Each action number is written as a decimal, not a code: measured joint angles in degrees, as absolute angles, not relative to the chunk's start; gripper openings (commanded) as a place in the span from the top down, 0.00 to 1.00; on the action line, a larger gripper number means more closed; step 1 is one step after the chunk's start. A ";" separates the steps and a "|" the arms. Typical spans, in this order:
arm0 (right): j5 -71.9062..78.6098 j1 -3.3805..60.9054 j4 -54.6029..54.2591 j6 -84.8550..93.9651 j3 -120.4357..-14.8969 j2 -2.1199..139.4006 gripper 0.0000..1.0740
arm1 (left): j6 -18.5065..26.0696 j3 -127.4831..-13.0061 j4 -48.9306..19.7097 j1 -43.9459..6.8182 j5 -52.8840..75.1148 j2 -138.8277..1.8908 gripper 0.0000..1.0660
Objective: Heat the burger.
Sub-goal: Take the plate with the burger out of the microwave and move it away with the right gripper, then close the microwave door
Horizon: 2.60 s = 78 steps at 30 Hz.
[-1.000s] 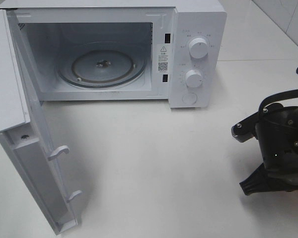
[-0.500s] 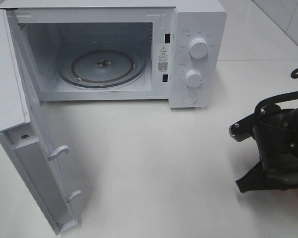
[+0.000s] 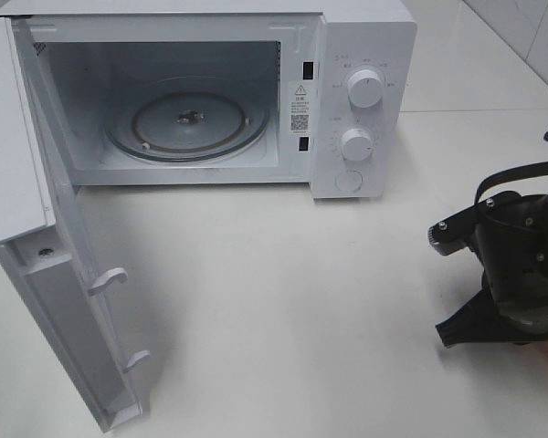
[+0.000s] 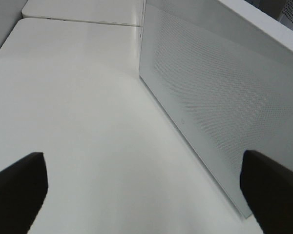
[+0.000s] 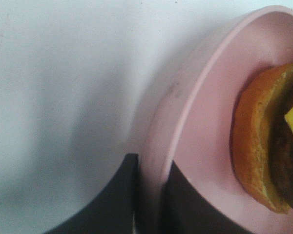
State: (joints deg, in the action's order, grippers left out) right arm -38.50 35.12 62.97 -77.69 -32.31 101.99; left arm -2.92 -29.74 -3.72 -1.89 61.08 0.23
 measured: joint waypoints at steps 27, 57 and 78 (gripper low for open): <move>-29.22 35.12 59.93 -79.13 -32.77 99.81 0.45 | -2.86 -29.74 -3.72 -1.89 61.08 0.23 0.06; -33.98 35.12 14.73 -25.32 -32.60 55.18 0.29 | -2.86 -29.74 -3.72 -1.89 61.08 0.23 0.06; -51.74 21.66 12.89 -19.25 -32.26 25.50 0.29 | -2.86 -29.74 -3.72 -1.89 61.08 0.23 0.06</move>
